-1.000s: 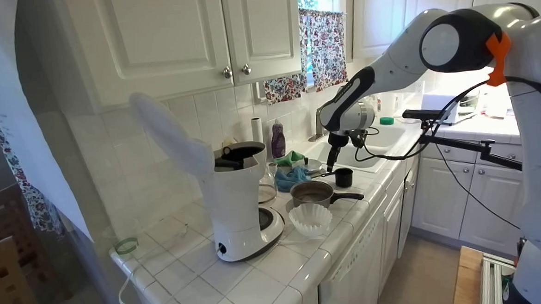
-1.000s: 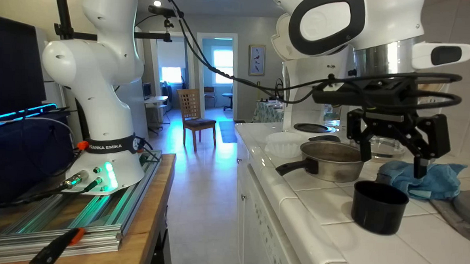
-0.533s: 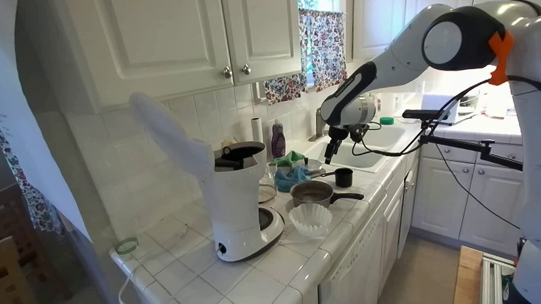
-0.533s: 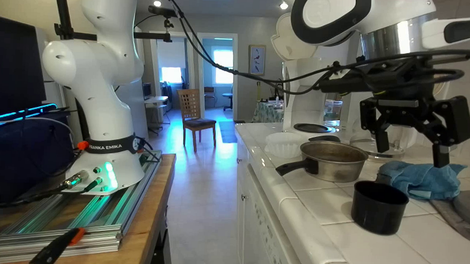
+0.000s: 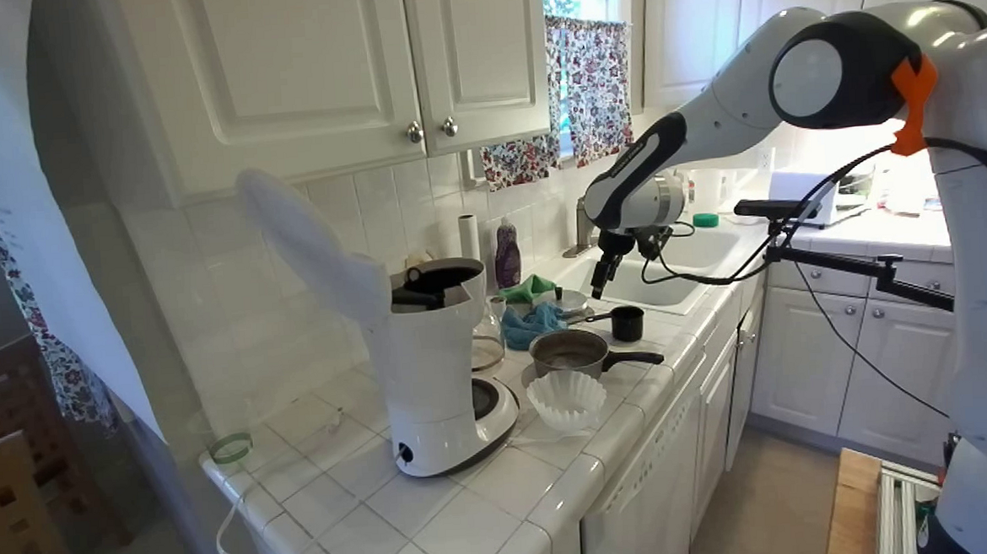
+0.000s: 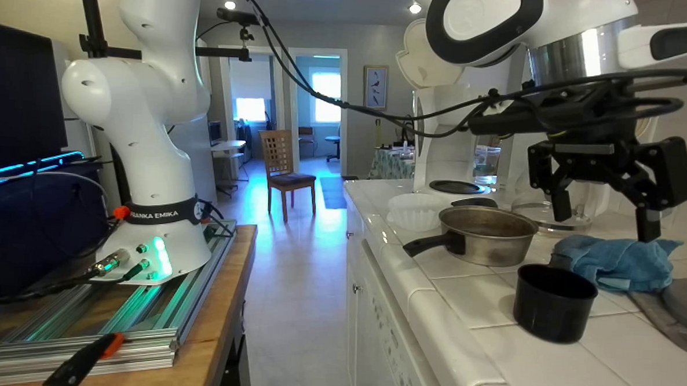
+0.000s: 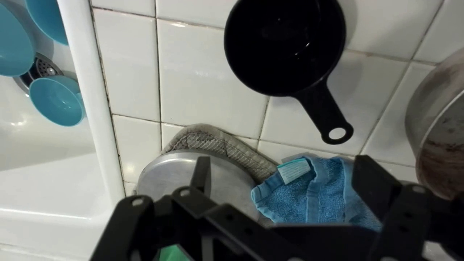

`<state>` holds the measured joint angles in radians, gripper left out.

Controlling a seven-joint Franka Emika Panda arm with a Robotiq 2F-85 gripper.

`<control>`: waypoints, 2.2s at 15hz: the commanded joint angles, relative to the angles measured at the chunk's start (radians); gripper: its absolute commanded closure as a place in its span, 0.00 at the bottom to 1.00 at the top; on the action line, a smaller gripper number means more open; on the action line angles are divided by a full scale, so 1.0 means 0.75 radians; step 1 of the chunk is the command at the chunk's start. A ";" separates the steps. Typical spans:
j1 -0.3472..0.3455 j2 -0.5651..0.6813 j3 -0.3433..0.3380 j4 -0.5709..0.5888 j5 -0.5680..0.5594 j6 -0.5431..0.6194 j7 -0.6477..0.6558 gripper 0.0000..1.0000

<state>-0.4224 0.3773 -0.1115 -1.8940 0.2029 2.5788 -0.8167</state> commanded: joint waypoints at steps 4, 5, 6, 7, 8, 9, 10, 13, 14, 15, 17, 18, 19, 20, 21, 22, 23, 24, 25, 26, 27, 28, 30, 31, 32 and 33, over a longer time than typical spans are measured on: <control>-0.082 0.116 0.109 0.186 0.048 0.071 -0.323 0.00; -0.103 0.139 0.142 0.223 0.077 0.057 -0.384 0.00; -0.115 0.162 0.160 0.259 0.085 0.042 -0.418 0.00; -0.149 0.182 0.204 0.296 0.132 0.014 -0.486 0.00; -0.163 0.209 0.221 0.334 0.154 -0.016 -0.514 0.00; -0.170 0.231 0.228 0.365 0.161 -0.036 -0.545 0.00; -0.174 0.256 0.223 0.401 0.158 -0.066 -0.560 0.00; -0.174 0.316 0.196 0.481 0.124 -0.101 -0.574 0.00; -0.168 0.335 0.181 0.508 0.100 -0.105 -0.570 0.00; -0.174 0.354 0.183 0.533 0.095 -0.108 -0.593 0.00; -0.170 0.395 0.168 0.583 0.072 -0.111 -0.608 0.00; -0.173 0.417 0.168 0.613 0.072 -0.113 -0.617 0.00; -0.176 0.436 0.172 0.637 0.078 -0.117 -0.623 0.00; -0.178 0.460 0.175 0.664 0.083 -0.112 -0.624 0.00; -0.180 0.482 0.178 0.693 0.088 -0.108 -0.618 0.00; -0.185 0.509 0.188 0.723 0.093 -0.105 -0.623 0.00; -0.188 0.531 0.195 0.747 0.096 -0.101 -0.626 0.00; -0.191 0.550 0.200 0.769 0.096 -0.103 -0.626 0.00; -0.186 0.570 0.196 0.793 0.086 -0.102 -0.619 0.00; -0.191 0.592 0.205 0.816 0.087 -0.093 -0.634 0.00; -0.193 0.609 0.209 0.835 0.084 -0.093 -0.641 0.00; -0.193 0.625 0.213 0.853 0.079 -0.085 -0.653 0.00; -0.191 0.650 0.222 0.875 0.072 -0.063 -0.683 0.00; -0.188 0.662 0.223 0.888 0.068 -0.056 -0.700 0.00; -0.186 0.673 0.225 0.899 0.064 -0.049 -0.717 0.00; -0.187 0.686 0.230 0.912 0.063 -0.048 -0.735 0.00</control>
<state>-0.5499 0.8382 0.0377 -1.2806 0.2751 2.5326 -1.3214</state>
